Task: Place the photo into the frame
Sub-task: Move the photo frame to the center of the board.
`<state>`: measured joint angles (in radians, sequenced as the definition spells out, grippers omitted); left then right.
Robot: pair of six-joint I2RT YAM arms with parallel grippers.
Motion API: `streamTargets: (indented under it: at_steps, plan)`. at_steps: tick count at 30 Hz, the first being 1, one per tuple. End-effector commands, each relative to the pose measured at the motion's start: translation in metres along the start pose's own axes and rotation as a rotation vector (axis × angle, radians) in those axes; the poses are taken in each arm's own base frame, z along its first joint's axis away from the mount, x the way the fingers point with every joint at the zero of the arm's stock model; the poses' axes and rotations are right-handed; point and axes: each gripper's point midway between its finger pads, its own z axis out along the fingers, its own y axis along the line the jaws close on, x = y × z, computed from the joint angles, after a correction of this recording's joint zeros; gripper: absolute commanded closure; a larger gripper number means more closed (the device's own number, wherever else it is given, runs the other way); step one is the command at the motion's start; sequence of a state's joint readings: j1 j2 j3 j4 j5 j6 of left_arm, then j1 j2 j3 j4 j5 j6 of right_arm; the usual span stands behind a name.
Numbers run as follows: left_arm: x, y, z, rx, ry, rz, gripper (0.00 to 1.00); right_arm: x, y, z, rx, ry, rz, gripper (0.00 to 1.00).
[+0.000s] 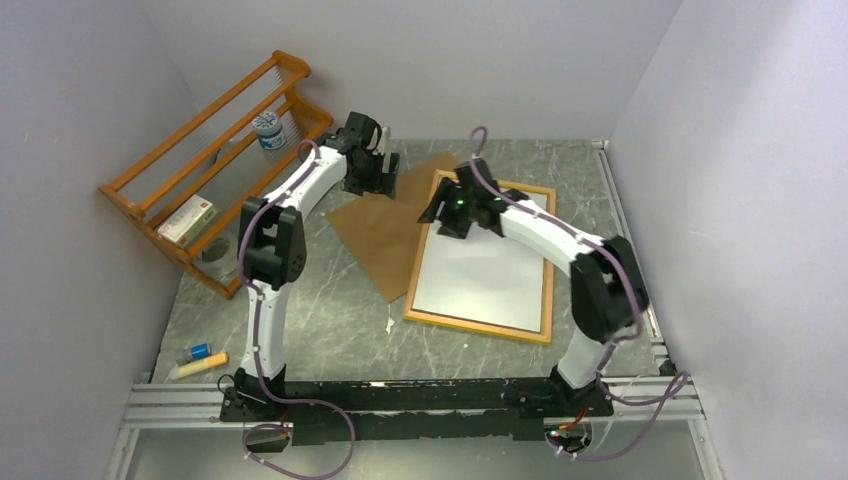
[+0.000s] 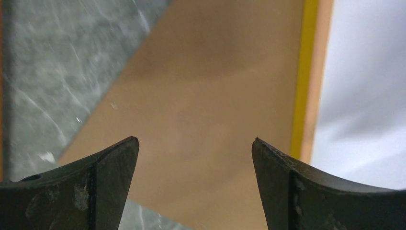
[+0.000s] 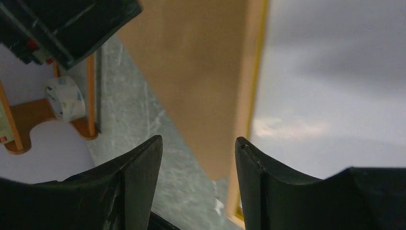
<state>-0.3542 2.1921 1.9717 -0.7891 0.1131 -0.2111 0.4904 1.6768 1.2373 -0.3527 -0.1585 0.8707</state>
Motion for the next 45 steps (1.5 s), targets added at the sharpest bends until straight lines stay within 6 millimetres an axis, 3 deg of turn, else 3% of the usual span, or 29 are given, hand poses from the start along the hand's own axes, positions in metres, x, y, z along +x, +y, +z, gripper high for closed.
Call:
streamTargets:
  at_steps: [1, 7, 14, 20, 28, 36, 45]
  plan:
    - [-0.031, 0.031, 0.019, -0.071, -0.065, 0.072, 0.06, 0.003, 0.057, 0.034, -0.066, -0.031, 0.081, 0.40]
    - [-0.048, 0.045, 0.034, -0.089, -0.070, 0.048, 0.06, 0.010, 0.057, 0.068, 0.036, -0.093, 0.052, 0.42]
    - [-0.043, 0.047, 0.051, -0.067, -0.076, 0.056, 0.08, 0.008, 0.051, 0.101, 0.099, -0.093, 0.024, 0.44]
    - [-0.032, 0.047, 0.066, -0.012, -0.039, 0.046, 0.08, 0.002, 0.039, 0.117, 0.145, -0.139, 0.002, 0.44]
    - [0.010, 0.053, 0.079, 0.008, 0.061, -0.036, 0.16, -0.009, 0.017, 0.123, 0.263, -0.186, -0.041, 0.42]
    - [0.037, 0.056, 0.083, 0.009, 0.124, -0.068, 0.21, -0.014, -0.031, 0.120, 0.491, -0.223, -0.058, 0.38]
    - [0.037, 0.055, 0.080, 0.012, 0.120, -0.067, 0.19, -0.016, -0.076, 0.096, 0.670, -0.267, -0.027, 0.29]
